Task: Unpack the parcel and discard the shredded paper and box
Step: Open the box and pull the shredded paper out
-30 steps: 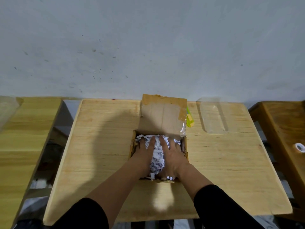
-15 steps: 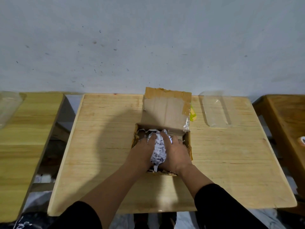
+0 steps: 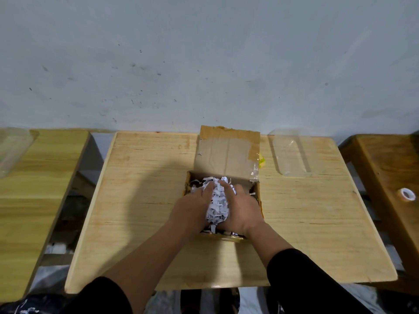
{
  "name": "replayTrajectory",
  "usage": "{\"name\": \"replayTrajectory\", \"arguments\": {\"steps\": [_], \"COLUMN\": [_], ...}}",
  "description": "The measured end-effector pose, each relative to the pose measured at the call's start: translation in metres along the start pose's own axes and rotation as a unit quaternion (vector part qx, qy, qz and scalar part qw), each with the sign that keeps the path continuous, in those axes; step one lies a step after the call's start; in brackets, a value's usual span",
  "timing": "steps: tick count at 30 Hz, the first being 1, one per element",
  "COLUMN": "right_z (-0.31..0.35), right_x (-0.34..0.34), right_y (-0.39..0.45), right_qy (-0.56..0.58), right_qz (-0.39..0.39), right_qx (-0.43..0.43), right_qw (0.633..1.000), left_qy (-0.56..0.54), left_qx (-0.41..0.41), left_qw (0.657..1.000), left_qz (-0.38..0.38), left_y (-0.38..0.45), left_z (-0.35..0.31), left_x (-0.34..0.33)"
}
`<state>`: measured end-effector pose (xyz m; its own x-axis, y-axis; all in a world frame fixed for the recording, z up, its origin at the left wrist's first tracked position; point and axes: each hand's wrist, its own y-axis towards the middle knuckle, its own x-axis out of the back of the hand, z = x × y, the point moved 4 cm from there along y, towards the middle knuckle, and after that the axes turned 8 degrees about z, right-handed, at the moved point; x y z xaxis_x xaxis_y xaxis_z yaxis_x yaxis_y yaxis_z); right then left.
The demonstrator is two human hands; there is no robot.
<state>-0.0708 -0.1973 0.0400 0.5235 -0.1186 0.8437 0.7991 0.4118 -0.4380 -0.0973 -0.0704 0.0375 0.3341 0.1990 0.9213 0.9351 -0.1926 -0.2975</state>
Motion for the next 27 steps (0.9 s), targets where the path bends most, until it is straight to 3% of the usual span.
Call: {"name": "replayTrajectory", "arguments": {"steps": [15, 27], "right_z": [0.008, 0.013], "right_x": [0.025, 0.04], "right_y": [-0.017, -0.029], "right_qy": [0.025, 0.021], "right_qz": [-0.112, -0.123], "right_qx": [0.042, 0.045], "right_qw": [0.993, 0.991], "left_qy": [-0.132, -0.151], "left_qx": [-0.061, -0.078], "left_qw": [0.981, 0.978], "left_qz": [-0.126, -0.12], "left_y": [-0.018, -0.02], "left_z": [0.003, -0.002], "left_x": [0.027, 0.033]}}
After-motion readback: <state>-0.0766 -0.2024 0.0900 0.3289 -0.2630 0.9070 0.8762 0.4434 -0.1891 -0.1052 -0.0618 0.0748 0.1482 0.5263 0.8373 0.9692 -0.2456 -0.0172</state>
